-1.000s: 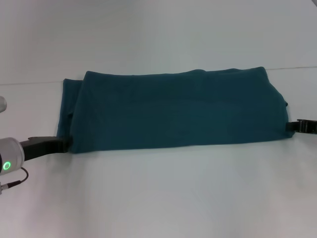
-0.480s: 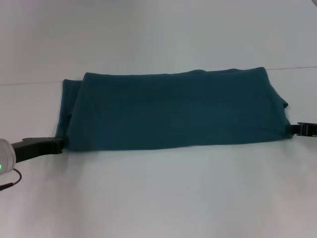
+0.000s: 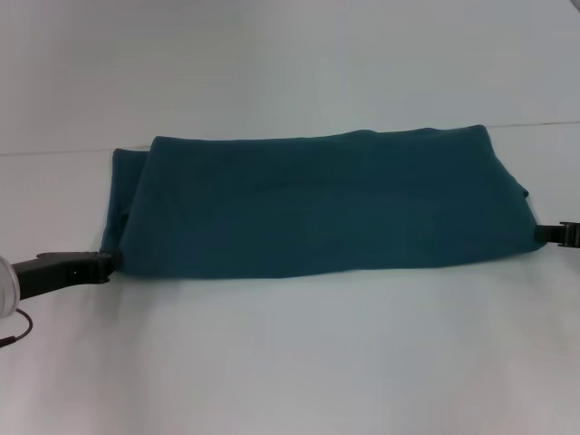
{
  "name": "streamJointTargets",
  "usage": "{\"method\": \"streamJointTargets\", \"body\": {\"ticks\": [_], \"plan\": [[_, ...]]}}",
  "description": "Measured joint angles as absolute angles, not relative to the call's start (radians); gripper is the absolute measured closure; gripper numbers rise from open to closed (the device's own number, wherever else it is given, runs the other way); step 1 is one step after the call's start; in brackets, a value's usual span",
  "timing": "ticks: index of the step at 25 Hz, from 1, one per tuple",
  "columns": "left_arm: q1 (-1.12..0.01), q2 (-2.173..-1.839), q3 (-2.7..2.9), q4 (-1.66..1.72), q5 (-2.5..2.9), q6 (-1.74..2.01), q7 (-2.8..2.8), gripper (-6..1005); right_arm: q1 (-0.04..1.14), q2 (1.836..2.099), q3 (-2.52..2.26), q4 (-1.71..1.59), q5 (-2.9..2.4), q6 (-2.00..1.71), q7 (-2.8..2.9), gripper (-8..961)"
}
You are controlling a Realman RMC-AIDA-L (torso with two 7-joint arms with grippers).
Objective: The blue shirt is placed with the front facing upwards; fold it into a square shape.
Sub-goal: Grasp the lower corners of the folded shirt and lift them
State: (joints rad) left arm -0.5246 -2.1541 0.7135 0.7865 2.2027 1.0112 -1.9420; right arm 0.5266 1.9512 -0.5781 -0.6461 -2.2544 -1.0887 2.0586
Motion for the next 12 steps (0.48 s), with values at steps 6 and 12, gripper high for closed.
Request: {"method": "streamJointTargets", "body": {"ticks": [6,12], "plan": [[-0.502,-2.155,0.712,0.827,2.203,1.065,-1.949,999,0.515,1.944,-0.576,-0.647,-2.252,-1.129,2.049,866],[-0.471,-2.155,0.711,0.88,2.203,1.167,-1.957,999,0.495,1.941,-0.554,-0.655,-2.252,-1.198,2.014,861]]}}
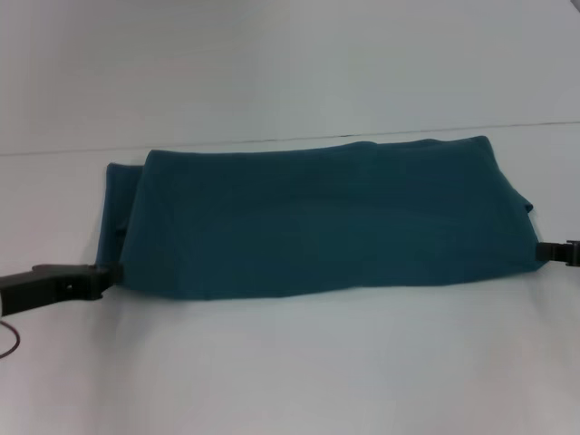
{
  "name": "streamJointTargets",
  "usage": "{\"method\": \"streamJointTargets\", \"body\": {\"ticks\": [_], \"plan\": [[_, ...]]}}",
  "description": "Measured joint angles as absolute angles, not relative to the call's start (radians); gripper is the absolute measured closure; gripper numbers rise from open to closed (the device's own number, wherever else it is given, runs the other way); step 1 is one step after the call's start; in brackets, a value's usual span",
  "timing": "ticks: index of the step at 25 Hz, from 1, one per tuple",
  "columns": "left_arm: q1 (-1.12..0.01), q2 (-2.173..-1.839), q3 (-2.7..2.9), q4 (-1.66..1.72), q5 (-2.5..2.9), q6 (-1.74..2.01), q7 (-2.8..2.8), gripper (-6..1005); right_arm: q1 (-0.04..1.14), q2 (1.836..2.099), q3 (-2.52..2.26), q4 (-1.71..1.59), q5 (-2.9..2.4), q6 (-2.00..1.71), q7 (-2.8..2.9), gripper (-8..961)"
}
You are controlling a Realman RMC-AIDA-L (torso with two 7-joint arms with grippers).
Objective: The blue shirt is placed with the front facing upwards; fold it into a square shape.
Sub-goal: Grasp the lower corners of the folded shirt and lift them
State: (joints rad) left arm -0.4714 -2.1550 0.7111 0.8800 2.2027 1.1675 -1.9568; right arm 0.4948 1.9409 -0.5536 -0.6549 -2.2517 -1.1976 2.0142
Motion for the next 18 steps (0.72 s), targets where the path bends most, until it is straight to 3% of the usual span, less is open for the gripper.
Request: {"method": "streamJointTargets", "body": {"ticks": [18], "plan": [[-0.401,-2.16,0.618,0.983,2.228,1.41,-1.951,1001,0.408,1.957,-0.514,-0.74,-2.25,-1.377,1.964,846]]}}
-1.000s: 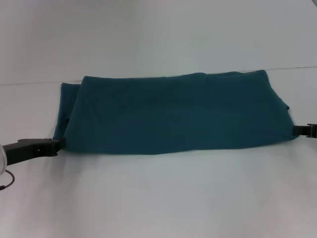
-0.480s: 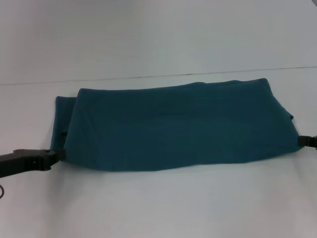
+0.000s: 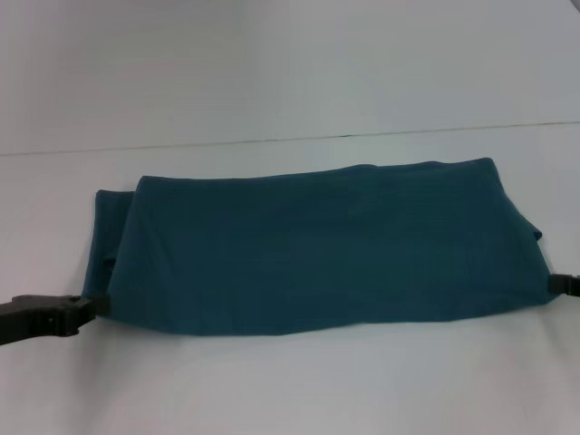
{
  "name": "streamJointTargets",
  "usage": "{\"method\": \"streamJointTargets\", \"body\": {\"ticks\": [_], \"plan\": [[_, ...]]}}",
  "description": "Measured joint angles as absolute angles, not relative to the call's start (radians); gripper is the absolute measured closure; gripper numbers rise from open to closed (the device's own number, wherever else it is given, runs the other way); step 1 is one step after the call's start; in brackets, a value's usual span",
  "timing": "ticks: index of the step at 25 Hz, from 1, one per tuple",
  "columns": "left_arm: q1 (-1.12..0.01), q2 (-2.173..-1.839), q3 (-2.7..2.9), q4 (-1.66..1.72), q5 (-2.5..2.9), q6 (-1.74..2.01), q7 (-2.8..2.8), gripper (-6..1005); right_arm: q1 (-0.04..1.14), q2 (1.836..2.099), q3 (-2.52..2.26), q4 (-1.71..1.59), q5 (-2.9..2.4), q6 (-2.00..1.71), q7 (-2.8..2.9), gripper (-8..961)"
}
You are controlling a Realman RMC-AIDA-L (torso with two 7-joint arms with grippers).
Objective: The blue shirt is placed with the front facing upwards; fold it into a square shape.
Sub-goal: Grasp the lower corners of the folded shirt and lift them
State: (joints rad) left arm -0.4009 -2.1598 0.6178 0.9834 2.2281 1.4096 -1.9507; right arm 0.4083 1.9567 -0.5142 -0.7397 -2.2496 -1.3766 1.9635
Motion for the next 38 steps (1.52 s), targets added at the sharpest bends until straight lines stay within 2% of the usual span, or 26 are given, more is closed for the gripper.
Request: {"method": "streamJointTargets", "body": {"ticks": [13,33,38], "plan": [[-0.394,-2.158,0.604,0.988,2.277,1.435,-1.944,1001,0.359,1.963,-0.46,-0.74,-2.249,-1.427,1.941,835],[-0.399,-2.157,0.574,0.969,2.295,1.42,-1.941,998,0.362,1.963,-0.443,-0.739,-2.251,-1.417,1.94,818],[-0.405,-2.153,0.548,0.966,2.293,1.426,-1.946,997,0.369,1.956,-0.426,-0.738,-2.236,-1.428,1.943,814]]}}
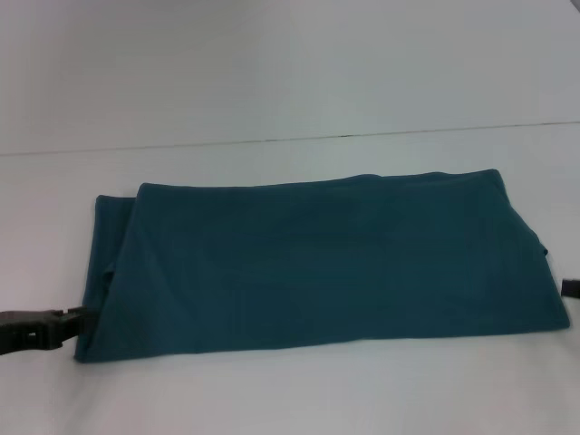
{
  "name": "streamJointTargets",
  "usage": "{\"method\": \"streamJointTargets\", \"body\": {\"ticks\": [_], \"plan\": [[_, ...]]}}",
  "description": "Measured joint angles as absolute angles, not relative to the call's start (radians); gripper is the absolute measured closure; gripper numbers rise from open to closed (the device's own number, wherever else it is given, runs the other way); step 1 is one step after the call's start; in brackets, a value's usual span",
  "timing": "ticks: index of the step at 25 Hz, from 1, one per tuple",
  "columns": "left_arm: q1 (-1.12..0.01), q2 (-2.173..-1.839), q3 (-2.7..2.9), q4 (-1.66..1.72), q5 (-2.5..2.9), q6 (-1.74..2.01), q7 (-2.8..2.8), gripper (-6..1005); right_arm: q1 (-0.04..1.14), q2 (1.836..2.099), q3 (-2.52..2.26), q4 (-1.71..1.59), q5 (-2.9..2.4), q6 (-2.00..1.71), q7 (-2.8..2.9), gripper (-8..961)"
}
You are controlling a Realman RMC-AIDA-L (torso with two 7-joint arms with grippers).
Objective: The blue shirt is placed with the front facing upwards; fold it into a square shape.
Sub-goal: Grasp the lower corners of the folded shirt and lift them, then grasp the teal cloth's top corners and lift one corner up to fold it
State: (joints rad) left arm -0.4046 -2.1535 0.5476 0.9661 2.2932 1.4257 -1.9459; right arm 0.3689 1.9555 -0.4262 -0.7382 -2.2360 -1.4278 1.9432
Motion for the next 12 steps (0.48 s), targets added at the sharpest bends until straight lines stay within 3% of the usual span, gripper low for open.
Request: {"method": "streamJointTargets", "body": {"ticks": [4,9,12], "plan": [[-0.414,-2.151,0.503,0.966,2.279,1.417,-1.956,956,0.37,1.953,-0.408,-0.738,-2.176,-1.437,1.928,811],[-0.421,-2.149,0.463,0.954,2.236,1.411,-1.962,746,0.387,1.958,-0.406,-0.739,-2.111,-1.447,1.88,598],[-0.422,-2.145,0.462,0.944,2.236,1.407,-1.984,600,0.41,1.971,-0.409,-0.734,-2.095,-1.445,1.834,346]]}}
